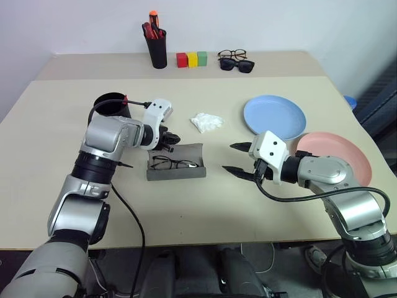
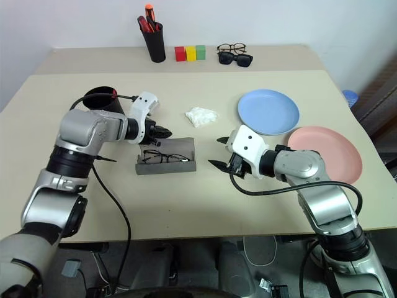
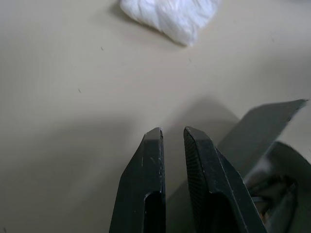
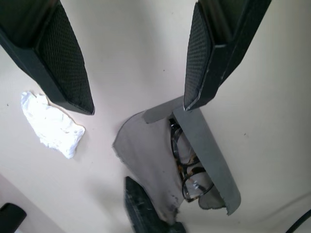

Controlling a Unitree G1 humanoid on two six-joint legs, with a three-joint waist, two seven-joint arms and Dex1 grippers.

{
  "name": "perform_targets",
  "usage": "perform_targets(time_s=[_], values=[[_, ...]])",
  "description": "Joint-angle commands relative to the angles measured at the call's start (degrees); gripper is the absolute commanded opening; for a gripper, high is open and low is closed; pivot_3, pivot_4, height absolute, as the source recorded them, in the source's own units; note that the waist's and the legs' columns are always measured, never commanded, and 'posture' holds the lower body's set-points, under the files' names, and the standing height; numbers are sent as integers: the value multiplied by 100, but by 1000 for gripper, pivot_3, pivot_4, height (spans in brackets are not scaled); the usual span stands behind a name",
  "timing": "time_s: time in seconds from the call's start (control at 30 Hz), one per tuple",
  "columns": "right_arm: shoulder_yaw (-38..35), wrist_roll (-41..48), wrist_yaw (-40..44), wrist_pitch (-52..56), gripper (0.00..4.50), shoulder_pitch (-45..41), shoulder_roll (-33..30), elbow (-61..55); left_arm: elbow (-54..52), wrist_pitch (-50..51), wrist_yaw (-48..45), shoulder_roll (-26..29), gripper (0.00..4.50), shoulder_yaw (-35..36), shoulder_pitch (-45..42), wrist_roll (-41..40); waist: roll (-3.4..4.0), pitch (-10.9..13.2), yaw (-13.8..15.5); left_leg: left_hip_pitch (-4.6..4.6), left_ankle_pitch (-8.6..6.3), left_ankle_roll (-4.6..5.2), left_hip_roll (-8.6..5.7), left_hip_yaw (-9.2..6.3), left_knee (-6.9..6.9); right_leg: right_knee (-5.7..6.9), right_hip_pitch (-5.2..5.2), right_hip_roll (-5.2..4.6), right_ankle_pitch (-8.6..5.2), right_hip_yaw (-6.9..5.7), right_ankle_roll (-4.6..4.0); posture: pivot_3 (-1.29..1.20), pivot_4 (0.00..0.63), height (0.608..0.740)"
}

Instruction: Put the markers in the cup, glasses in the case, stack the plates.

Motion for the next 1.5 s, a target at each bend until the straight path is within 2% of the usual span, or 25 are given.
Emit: perform_targets(time_s=[0.03, 0.2, 0.27, 0.33, 0.4, 0.6, 0.8, 0.93, 1.03, 1.07, 1.17, 1.33, 1.43, 1.5], values=[[-115, 43, -54, -181, 2939, -101, -20, 58, -907, 358, -29, 174, 645, 202, 254, -231, 0, 0, 0, 0, 0, 0, 0, 0, 0, 0, 0, 0, 0, 0, 0, 0, 150, 740], [-43, -80, -221, -370, 2939, -277, 86, 417, -2107, 290, 13, 368, 645, 520, 1008, -462, 0, 0, -16, 1, 0, 0, 4, 1, 0, 1, 0, 0, 0, 2, 0, 0, 150, 740], [60, -222, -386, -440, 2939, -481, 207, 788, -2547, -279, -55, 449, 645, 603, 1423, -435, 0, 0, -20, 2, 0, 0, 5, 3, 0, 1, -1, 0, 0, 4, 0, 0, 150, 740], [179, -377, -538, -500, 2939, -698, 347, 1186, -2880, -403, -117, 605, 645, 646, 1807, -486, 1, 0, -15, 2, 1, -2, 6, 3, 0, 1, 0, -1, 0, 4, 0, 0, 150, 740], [282, -521, -690, -551, 2939, -928, 519, 1634, -3107, -1128, -214, 644, 645, 728, 2179, -405, 1, 0, -15, 4, 1, -2, 6, 4, -1, 1, 0, -2, 0, 5, 0, 0, 150, 740], [611, -1431, -1616, -1156, 2939, -2079, 1101, 3946, -3456, -1789, -142, 965, 645, 781, 3059, -210, 7, 3, -8, 4, 1, -2, 5, 9, -2, 0, -3, -5, 1, 6, -1, 0, 150, 740], [721, -1993, -2062, -1330, 2939, -2608, 1067, 5248, -3682, -3172, -79, 544, 645, 1639, 3521, -407, 6, 3, 60, -2, 0, -1, 2, 12, -5, -8, -6, -13, 1, 5, -1, 0, 150, 740], [764, -2194, -2150, -1504, 2939, -2693, 1089, 5726, -3826, -3417, -171, 492, 645, 1859, 3774, -591, 7, 3, 91, 0, 1, -1, 3, 16, -8, -7, -7, -10, 1, 6, -1, 0, 150, 740], [740, -2288, -2233, -1505, 2145, -2737, 1130, 5909, -4009, -3509, -300, 491, 605, 1965, 3966, -820, 8, 2, 88, 2, 0, -1, 3, 20, -8, -5, -7, -8, 1, 8, -1, 0, 150, 740], [744, -2329, -2265, -1495, 1758, -2738, 1126, 5930, -4039, -3525, -321, 499, 605, 1981, 4010, -869, 8, 2, 91, 2, 0, -1, 3, 19, -8, -5, -7, -8, 1, 8, -1, 0, 150, 740], [728, -2433, -2336, -1487, 201, -2712, 1108, 5938, -4093, -3489, -412, 584, 605, 1914, 4121, -948, 8, 2, 97, 2, 0, -1, 3, 18, -8, -4, -6, -7, 1, 8, -1, 0, 150, 740], [732, -2538, -2319, -1726, 93, -2550, 1022, 5542, -4115, -3616, -441, 555, 605, 1815, 4152, -982, 8, 2, 98, 2, 0, -1, 4, 18, -8, -4, -6, -4, 1, 8, -1, 0, 150, 740], [807, -2725, -2217, -2154, 93, -2312, 773, 4818, -3968, -3650, -407, 517, 605, 1768, 4053, -965, 9, 3, 100, 1, 0, -1, 4, 18, -9, -4, -7, -4, 1, 7, -1, 0, 150, 740], [592, -2647, -2020, -1912, 93, -2055, 548, 4072, -3821, -3902, -491, 531, 605, 1667, 4038, -784, 10, 4, 107, 1, 0, 0, 4, 18, -9, -4, -7, -5, 1, 8, -1, 0, 150, 740]])
